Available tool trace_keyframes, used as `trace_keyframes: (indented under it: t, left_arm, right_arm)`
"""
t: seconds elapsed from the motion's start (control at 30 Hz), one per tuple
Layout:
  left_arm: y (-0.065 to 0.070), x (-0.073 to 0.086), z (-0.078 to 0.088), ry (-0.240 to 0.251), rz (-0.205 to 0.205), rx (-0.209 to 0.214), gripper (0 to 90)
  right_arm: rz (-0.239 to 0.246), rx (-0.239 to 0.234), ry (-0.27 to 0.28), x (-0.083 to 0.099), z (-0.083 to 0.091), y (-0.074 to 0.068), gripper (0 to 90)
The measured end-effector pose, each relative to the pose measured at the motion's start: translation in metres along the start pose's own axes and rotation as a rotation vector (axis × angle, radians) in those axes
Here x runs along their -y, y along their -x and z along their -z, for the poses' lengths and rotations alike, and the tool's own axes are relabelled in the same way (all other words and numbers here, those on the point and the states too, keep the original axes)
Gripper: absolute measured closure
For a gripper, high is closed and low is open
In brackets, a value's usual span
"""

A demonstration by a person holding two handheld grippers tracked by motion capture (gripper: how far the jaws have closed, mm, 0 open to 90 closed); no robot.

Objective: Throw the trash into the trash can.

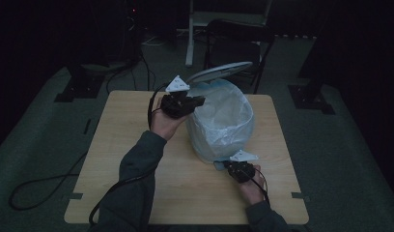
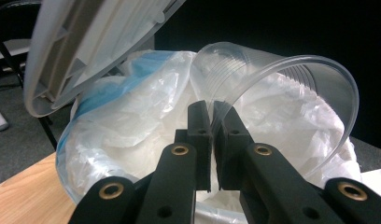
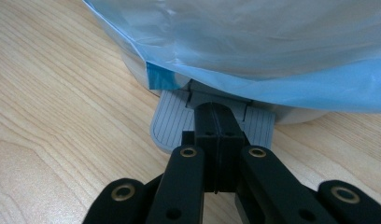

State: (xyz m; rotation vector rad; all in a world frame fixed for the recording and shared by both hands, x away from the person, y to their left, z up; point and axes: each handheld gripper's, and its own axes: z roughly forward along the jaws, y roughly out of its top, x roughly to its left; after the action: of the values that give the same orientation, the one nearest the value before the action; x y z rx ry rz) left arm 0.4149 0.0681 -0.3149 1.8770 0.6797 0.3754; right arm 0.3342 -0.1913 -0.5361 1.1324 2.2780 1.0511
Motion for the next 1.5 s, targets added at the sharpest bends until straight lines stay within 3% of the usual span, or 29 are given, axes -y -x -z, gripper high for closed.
trace_keyframes:
  t: [0.63,0.77,0.9,1.23,1.5]
  left_arm:
    - [0.002,-0.002,-0.003,-0.002,0.007,0.013,86.3]
    - [0.002,0.0,-0.002,-0.001,0.011,0.044,69.2]
    - [0.001,-0.001,0.002,0.015,0.017,0.055,64.6]
    - [0.0,-0.001,0.014,0.037,0.003,0.032,63.3]
    - [-0.009,0.007,0.024,0.041,0.018,0.012,62.4]
  right_arm:
    - [0.0,0.0,0.0,0.0,0.0,0.0,90.0]
    - [0.0,0.0,0.0,0.0,0.0,0.0,90.0]
    - [-0.001,0.0,0.0,0.0,0.0,0.0,90.0]
    - [0.001,0.0,0.0,0.0,0.0,0.0,90.0]
    - [0.0,0.0,0.0,0.0,0.0,0.0,90.0]
